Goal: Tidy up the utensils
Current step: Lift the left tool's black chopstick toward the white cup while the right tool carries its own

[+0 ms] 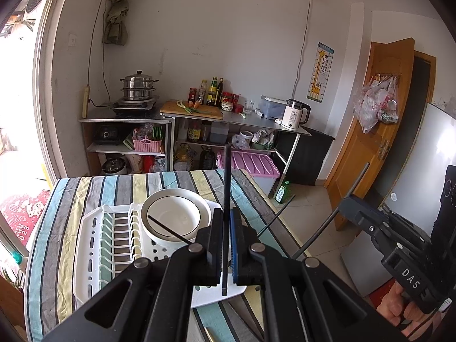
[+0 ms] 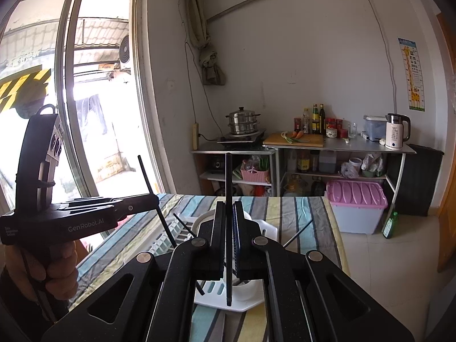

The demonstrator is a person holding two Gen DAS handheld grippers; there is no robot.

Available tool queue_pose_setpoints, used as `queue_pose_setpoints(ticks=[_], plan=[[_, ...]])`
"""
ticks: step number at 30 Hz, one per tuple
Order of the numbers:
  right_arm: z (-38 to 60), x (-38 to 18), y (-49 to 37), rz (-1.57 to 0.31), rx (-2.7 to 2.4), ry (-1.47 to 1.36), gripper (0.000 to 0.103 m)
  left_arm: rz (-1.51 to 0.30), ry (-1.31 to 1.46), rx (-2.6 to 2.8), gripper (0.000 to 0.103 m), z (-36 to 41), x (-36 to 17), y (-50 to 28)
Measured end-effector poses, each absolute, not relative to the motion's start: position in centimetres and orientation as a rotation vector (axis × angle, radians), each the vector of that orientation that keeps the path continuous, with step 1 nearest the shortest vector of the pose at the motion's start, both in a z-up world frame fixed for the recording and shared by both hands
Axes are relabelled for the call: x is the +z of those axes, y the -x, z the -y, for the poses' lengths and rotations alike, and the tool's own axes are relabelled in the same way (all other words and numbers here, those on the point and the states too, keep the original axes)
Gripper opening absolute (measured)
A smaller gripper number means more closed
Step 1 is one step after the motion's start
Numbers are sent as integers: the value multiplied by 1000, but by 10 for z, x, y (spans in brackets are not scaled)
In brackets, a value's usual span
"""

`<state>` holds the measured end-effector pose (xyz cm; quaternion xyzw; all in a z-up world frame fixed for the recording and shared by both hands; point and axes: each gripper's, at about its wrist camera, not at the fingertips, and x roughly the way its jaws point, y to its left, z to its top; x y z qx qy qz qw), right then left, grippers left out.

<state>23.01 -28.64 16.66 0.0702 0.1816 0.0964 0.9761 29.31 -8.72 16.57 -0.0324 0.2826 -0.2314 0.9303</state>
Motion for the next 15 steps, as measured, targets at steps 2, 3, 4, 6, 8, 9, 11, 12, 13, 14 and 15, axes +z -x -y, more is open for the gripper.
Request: queue_pose_setpoints(ticks=[2,3,4,6,8,9,11,12,13,14,15], plan=[[289,166,-239,-368,191,-143,4,-579,72,-476,5,91,165,-302],[289,165,-243,-369,187,-143,4,-582,77,-479,5,92,165,-305],[291,165,-247,-370,185,-146,4,-582,81,-480,5,93,164,-309],[293,165,-254,-370,182,-153,4,-583,84,-480,5,95,163,-316],[296,163,-261,-373,180,-160,4,-588,88,-481,5,97,160,-322],[297,162,-264,-375,180,-163,4,-590,89,-482,5,98,159,-325],[297,157,-271,-385,176,-167,4,-598,97,-485,5,98,154,-330],[297,155,-274,-391,176,-171,4,-601,99,-486,5,98,152,-333],[297,151,-276,-399,174,-174,4,-605,101,-484,5,99,150,-335],[297,147,-279,-406,172,-177,4,-612,108,-482,5,98,147,-339],[298,143,-281,-415,171,-182,4,-620,115,-484,5,98,143,-341]])
